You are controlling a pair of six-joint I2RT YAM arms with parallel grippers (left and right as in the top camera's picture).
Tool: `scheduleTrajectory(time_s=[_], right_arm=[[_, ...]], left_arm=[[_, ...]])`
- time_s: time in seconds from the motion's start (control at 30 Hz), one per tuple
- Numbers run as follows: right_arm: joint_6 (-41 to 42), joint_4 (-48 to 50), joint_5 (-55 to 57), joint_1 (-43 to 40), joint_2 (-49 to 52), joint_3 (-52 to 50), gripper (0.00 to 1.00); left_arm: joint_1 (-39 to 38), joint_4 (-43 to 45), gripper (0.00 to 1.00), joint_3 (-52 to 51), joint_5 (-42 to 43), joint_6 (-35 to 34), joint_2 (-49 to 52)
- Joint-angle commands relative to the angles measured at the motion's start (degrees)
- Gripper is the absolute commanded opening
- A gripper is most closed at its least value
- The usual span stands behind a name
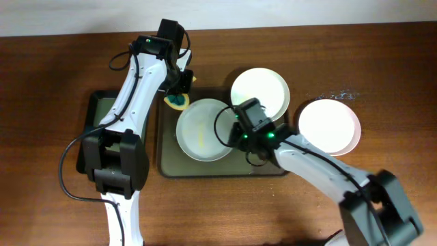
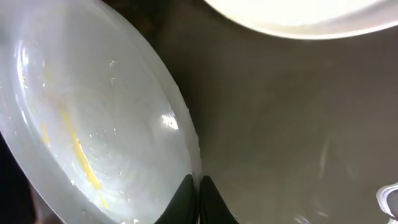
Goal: Clean dirty plates on tray and stack at the side
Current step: 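Grasp the lower white plate's rim with the right gripper, drag it to tray center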
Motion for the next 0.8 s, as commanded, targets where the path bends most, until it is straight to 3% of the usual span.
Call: scheduleTrajectory(time_s=[0.0, 0.07, 0.17, 0.27, 0.43, 0.6, 0.77], right_arm=[[4.83, 1.33, 0.63, 1.05, 4.0, 0.92, 0.04], [4.72, 1.31, -0.42, 1.05, 4.87, 0.92, 0.05], [-0.33, 2.84, -1.86, 1.03, 4.9, 0.94, 0.28], [-6.14, 1.6, -2.6, 0.48, 4.9, 2.01, 0.4], [-19.58, -3.78, -2.8, -2.47, 4.98, 5.62, 0.4], [-32.44, -1.57, -9.25, -5.99, 6.03, 6.73, 0.4], [-32.81, -0.37, -9.94, -6.62, 9.11, 6.8, 0.33]], left_arm=[[0.02, -0.09, 0.0, 0.57, -0.17, -0.76, -0.46], [0.02, -0.11, 0.0, 0.57, -0.17, -0.76, -0.46], [0.02, -0.04, 0.0, 0.57, -0.17, -0.76, -0.46], [0.02, -0.02, 0.0, 0.57, -0.17, -0.76, -0.46], [0.02, 0.0, 0.0, 0.55, -0.17, -0.76, -0.46], [0.02, 0.02, 0.0, 0.55, -0.17, -0.76, -0.46], [0.02, 0.24, 0.0, 0.57, -0.17, -0.76, -0.46]])
